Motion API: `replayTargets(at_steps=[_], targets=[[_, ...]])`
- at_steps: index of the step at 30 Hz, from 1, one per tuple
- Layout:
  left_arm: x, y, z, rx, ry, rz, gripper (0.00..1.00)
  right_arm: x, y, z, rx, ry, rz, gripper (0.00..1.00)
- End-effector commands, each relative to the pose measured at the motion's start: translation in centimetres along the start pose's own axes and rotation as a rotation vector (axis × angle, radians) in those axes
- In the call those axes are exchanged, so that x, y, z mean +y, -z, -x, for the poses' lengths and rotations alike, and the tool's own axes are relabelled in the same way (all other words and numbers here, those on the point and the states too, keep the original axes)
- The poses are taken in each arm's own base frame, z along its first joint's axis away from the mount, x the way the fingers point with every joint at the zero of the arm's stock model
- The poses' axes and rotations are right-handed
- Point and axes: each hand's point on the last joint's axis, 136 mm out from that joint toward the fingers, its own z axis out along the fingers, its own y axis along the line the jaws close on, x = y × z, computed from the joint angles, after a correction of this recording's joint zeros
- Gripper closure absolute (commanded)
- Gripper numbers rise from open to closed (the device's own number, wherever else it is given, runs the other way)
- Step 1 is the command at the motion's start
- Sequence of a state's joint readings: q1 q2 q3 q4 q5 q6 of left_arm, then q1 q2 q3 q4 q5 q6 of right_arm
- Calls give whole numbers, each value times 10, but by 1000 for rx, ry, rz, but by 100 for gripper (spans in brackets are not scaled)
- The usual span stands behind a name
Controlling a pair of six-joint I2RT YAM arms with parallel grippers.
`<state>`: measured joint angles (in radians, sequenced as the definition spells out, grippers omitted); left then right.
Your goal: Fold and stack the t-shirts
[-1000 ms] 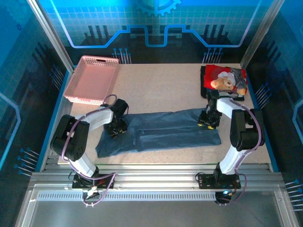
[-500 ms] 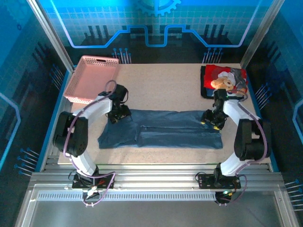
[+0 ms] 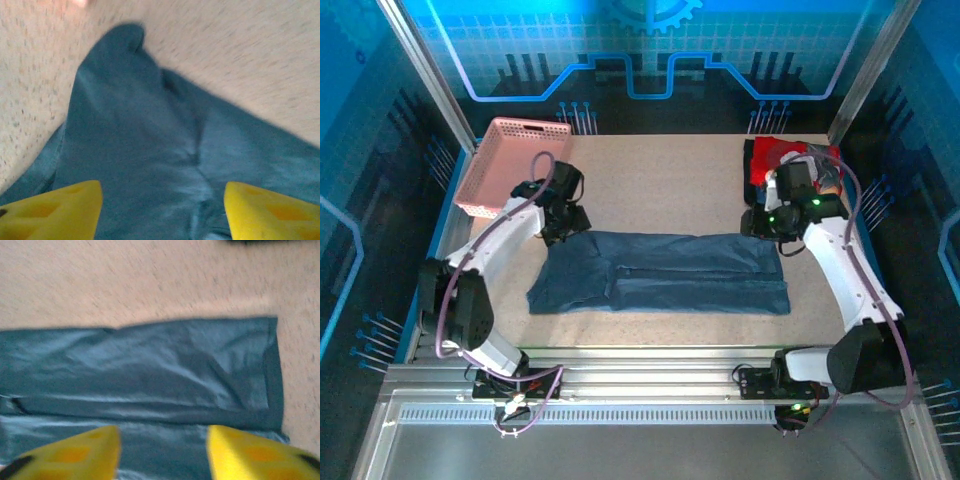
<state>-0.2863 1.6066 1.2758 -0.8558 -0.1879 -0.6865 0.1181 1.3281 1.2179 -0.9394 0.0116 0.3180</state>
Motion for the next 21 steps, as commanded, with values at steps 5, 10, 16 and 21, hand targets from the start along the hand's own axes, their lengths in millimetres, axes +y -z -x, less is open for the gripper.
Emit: replayTargets(at_steps=[5, 10, 16, 21], targets=[[3, -83, -42, 233, -2, 83, 87, -28, -78, -75, 320, -24, -205, 94], [-13, -122, -45, 318, -33, 86, 100, -26, -113, -105, 418, -9, -271, 97], [-56, -152, -22, 340, -98, 48, 100, -10, -121, -137, 502, 42, -321, 99], [-106, -169, 24, 282, -170, -18, 100, 31, -122, -161, 552, 101, -283, 99]])
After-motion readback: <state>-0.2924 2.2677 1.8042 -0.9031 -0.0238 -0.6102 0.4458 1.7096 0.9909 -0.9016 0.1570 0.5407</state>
